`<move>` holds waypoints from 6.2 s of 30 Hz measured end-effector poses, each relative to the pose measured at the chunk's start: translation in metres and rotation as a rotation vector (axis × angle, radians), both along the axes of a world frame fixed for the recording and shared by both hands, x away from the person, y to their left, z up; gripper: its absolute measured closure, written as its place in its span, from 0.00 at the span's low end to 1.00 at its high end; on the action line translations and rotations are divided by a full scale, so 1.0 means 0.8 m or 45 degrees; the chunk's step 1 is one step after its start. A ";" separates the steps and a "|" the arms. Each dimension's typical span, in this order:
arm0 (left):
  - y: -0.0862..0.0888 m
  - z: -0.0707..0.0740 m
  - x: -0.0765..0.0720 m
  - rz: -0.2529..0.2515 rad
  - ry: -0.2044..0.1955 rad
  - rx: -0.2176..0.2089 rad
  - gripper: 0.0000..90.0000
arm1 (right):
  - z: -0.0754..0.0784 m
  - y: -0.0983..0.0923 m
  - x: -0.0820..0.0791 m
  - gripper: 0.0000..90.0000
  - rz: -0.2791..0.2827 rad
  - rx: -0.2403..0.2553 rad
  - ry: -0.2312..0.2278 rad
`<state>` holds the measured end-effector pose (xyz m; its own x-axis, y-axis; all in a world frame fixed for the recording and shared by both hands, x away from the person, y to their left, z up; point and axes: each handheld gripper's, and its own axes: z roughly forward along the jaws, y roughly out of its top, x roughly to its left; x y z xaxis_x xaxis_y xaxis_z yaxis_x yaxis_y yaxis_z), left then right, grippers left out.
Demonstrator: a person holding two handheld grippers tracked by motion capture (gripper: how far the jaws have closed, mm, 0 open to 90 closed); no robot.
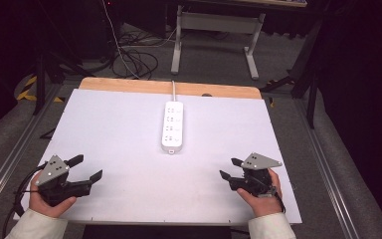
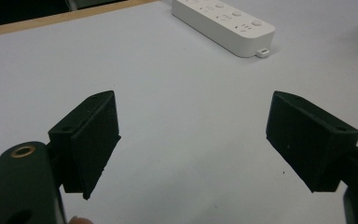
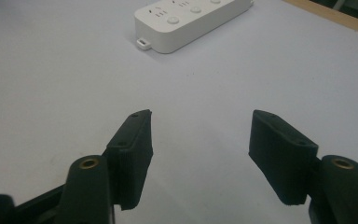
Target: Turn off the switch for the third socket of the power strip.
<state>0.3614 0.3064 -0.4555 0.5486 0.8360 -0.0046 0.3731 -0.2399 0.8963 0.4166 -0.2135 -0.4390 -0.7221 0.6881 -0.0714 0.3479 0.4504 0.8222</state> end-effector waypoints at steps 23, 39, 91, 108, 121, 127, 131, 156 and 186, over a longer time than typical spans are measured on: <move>-0.001 0.000 0.000 -0.017 -0.008 -0.003 0.20 | 0.054 0.013 0.038 0.47 0.044 0.035 0.026; -0.001 0.000 -0.001 -0.022 -0.010 0.004 0.20 | 0.084 0.038 0.062 0.51 0.072 -0.015 0.005; 0.006 0.000 -0.003 0.005 -0.004 0.009 0.20 | 0.036 0.160 0.185 1.00 0.136 0.059 0.042; 0.006 0.000 -0.002 0.002 -0.005 0.007 0.20 | 0.007 0.177 0.205 1.00 0.130 0.011 0.024; 0.005 -0.001 -0.001 0.002 0.003 0.001 0.20 | -0.011 0.184 0.212 1.00 0.113 0.021 0.086; 0.005 -0.001 -0.001 0.000 0.003 0.006 0.20 | -0.016 0.186 0.214 1.00 0.106 0.014 0.103; 0.005 -0.001 0.000 -0.002 0.003 0.007 0.20 | -0.019 0.187 0.215 1.00 0.099 0.007 0.113; 0.005 -0.002 0.000 -0.002 0.011 0.005 0.20 | -0.027 0.192 0.216 1.00 0.058 -0.024 0.122; 0.003 -0.002 0.001 -0.006 0.016 0.015 0.20 | -0.029 0.200 0.207 1.00 -0.015 -0.056 0.119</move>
